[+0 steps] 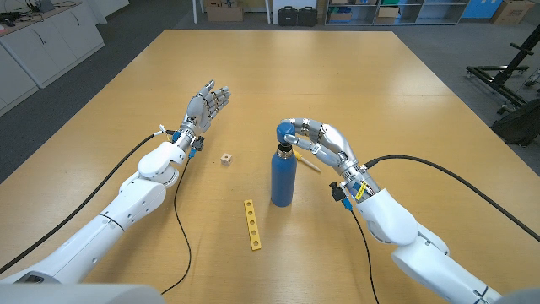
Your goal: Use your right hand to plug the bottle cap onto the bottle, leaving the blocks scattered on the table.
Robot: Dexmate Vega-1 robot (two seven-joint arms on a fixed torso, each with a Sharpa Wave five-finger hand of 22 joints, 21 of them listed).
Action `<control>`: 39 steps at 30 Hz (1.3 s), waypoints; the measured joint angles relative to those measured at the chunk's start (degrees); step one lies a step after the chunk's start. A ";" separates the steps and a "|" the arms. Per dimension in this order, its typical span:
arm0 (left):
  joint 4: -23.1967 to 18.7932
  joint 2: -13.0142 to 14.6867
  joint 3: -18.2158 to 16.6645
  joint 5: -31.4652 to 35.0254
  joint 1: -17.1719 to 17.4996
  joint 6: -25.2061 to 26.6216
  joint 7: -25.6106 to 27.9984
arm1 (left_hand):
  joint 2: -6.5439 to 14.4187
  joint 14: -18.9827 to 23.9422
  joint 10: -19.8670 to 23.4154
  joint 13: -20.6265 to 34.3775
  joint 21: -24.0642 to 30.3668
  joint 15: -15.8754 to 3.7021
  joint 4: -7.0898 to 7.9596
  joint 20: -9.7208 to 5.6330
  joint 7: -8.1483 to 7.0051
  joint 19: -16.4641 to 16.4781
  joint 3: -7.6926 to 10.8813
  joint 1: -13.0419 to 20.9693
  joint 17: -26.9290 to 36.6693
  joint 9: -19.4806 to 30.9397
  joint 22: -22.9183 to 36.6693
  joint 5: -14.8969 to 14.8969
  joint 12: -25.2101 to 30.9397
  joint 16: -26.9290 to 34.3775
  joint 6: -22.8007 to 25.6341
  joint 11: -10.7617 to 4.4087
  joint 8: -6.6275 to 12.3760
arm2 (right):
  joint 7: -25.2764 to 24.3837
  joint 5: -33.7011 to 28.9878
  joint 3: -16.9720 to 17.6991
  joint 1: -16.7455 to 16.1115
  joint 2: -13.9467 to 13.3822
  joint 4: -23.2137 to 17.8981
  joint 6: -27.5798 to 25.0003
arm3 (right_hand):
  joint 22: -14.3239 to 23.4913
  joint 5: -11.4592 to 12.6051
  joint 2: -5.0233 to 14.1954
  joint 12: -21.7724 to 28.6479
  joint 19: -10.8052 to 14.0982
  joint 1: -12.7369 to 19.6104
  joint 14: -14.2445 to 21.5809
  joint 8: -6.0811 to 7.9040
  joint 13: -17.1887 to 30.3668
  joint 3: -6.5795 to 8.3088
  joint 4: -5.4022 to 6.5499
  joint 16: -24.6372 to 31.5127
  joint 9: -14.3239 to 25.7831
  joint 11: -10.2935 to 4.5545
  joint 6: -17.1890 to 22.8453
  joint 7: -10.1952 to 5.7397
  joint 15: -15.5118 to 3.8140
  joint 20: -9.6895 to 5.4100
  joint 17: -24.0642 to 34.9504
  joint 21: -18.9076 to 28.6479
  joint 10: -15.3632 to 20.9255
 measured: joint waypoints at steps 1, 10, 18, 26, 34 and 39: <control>-0.01 0.01 0.00 0.00 0.00 0.02 0.00 | 0.00 0.00 0.00 0.00 0.00 0.00 0.00 0.00 0.00 0.00 0.00 0.00 0.00 0.00 0.00 0.00 0.00 0.00 0.00 0.00 0.00 | -0.09 -0.08 -0.02 -0.04 0.02 0.06 0.16 | 0.00 0.00 0.00 0.00 0.00 0.00 0.00 -0.03 0.00 0.00 0.00 0.00 0.00 0.00 0.00 0.00 0.00 0.00 0.00 0.00 0.00; -0.07 0.01 0.11 0.04 0.00 0.06 0.05 | 0.00 0.00 0.00 0.04 0.00 0.00 0.00 0.00 0.00 0.00 0.00 0.00 0.00 0.00 0.00 0.00 -0.23 0.00 0.00 0.00 0.00 | -0.69 -0.84 -0.03 -0.80 0.06 0.02 0.62 | 0.00 -0.01 -0.01 -0.11 -0.31 0.01 0.00 -0.11 0.00 -0.01 0.01 0.00 0.02 -0.01 -0.01 -0.01 0.00 0.31 0.01 0.00 -0.01; -0.07 -0.01 0.21 0.05 0.00 0.09 0.06 | 0.00 0.00 0.00 0.12 0.00 0.00 0.00 0.00 0.00 0.00 0.00 0.00 0.00 0.00 0.00 0.00 -0.23 0.00 -0.01 0.00 0.00 | -0.82 -1.28 0.02 -1.34 0.06 -0.30 0.21 | 0.00 -0.01 -0.07 0.39 -0.30 0.08 0.00 0.13 0.18 -0.18 0.18 0.00 0.04 -0.12 0.34 0.34 0.00 0.31 0.01 0.00 0.11; -0.09 -0.02 0.23 0.05 0.08 0.10 0.00 | 0.00 0.00 0.00 0.12 0.00 0.00 0.00 0.00 0.01 0.00 0.00 0.00 0.00 0.00 0.00 0.00 -0.22 0.00 -0.01 0.00 -0.21 | -1.03 -1.42 0.03 -1.73 0.08 -0.94 -0.13 | 0.00 -0.02 -0.15 0.39 -0.30 0.15 0.28 0.14 0.18 -0.18 0.18 0.00 0.04 -0.12 0.34 0.33 -0.17 0.30 0.01 0.00 0.11; -0.17 0.02 0.23 0.03 0.22 0.05 -0.15 | 0.00 0.00 0.01 0.12 0.00 0.00 0.00 0.00 0.01 0.00 0.00 0.00 0.00 0.00 0.00 0.00 -0.22 0.01 -0.01 0.01 -0.21 | -1.08 -1.43 0.00 -1.93 0.14 -1.12 -0.34 | 0.01 -0.11 -0.13 0.38 -0.30 0.14 0.44 0.11 0.17 -0.40 0.40 0.00 0.03 -0.13 0.33 0.32 -0.01 0.31 0.01 0.00 0.11; -0.16 0.02 0.23 -0.03 0.22 0.00 -0.28 | 0.00 0.00 0.01 0.11 0.00 0.00 0.01 0.00 0.01 0.00 0.01 0.00 0.00 0.00 0.00 0.00 -0.22 0.01 -0.01 0.01 -0.21 | -1.08 -1.33 -0.20 -1.96 0.20 -1.12 -0.55 | 0.01 -0.12 -0.12 0.38 -0.08 0.13 0.74 0.10 0.17 -0.40 0.40 0.00 0.01 -0.14 0.33 0.32 -0.32 0.52 0.01 0.00 0.12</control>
